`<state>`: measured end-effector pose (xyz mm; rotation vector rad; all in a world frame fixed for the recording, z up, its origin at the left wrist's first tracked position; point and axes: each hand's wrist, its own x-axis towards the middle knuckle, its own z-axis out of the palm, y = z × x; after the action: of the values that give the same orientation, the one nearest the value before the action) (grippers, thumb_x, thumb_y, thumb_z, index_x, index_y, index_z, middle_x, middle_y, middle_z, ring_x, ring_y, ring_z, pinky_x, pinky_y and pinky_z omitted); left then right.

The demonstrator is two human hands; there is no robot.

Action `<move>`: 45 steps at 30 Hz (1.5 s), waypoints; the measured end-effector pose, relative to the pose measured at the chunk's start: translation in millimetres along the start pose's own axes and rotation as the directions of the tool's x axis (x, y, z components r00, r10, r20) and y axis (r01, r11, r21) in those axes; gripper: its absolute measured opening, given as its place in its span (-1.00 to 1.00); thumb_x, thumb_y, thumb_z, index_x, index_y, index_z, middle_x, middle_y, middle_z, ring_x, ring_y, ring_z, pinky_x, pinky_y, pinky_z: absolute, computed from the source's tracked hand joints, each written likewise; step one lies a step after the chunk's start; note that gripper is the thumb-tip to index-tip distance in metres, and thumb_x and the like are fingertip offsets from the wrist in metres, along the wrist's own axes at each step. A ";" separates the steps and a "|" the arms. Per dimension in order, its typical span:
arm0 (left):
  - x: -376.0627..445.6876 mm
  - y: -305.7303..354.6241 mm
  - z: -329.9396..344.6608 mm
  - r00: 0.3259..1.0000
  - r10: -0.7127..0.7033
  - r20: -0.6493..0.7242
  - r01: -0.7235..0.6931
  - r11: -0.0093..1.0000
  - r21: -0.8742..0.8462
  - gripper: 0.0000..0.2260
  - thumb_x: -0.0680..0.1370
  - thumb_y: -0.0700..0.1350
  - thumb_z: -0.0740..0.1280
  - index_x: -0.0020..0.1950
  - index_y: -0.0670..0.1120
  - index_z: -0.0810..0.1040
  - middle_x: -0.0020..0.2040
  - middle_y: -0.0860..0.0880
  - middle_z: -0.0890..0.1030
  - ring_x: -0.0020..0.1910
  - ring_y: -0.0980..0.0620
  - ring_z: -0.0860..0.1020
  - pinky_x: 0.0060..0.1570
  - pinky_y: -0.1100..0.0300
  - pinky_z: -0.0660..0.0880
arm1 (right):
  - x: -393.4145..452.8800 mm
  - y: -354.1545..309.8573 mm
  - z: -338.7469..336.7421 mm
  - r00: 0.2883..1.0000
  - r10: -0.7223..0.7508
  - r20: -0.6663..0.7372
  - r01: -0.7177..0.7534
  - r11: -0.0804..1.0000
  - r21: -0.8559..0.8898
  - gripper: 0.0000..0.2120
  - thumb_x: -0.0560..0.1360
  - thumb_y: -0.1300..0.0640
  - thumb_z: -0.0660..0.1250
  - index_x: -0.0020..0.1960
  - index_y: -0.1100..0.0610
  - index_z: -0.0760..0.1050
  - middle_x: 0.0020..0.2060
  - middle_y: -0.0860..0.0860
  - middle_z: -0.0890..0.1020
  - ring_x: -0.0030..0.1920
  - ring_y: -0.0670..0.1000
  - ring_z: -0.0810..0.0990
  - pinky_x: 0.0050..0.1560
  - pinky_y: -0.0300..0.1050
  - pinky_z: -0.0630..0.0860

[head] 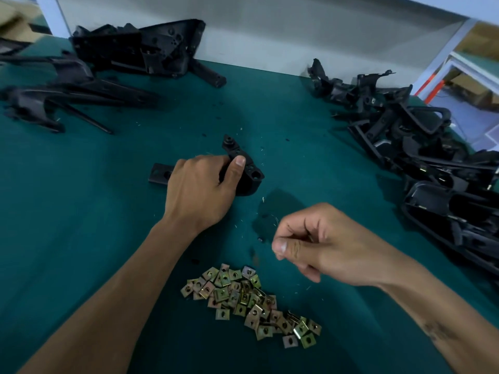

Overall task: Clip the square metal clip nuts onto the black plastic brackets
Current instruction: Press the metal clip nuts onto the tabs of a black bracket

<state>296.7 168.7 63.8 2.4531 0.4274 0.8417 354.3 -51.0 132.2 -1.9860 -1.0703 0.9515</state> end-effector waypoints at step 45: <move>5.3 -7.2 3.0 1.000 -0.023 -0.011 0.023 0.998 -0.064 -0.57 0.62 0.17 0.23 -0.23 -0.13 0.58 -0.31 0.00 0.52 -0.24 -0.07 0.44 -0.10 -0.16 0.44 | 116.4 34.2 3.2 0.805 0.057 -0.591 0.466 0.556 0.688 -0.87 0.34 0.38 0.52 -0.15 0.21 0.70 -0.25 0.13 0.71 -0.20 0.03 0.67 -0.05 -0.18 0.61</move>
<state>301.8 175.9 60.4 2.3814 0.4254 0.8473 410.5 36.9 70.2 -1.1533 -0.3709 0.4969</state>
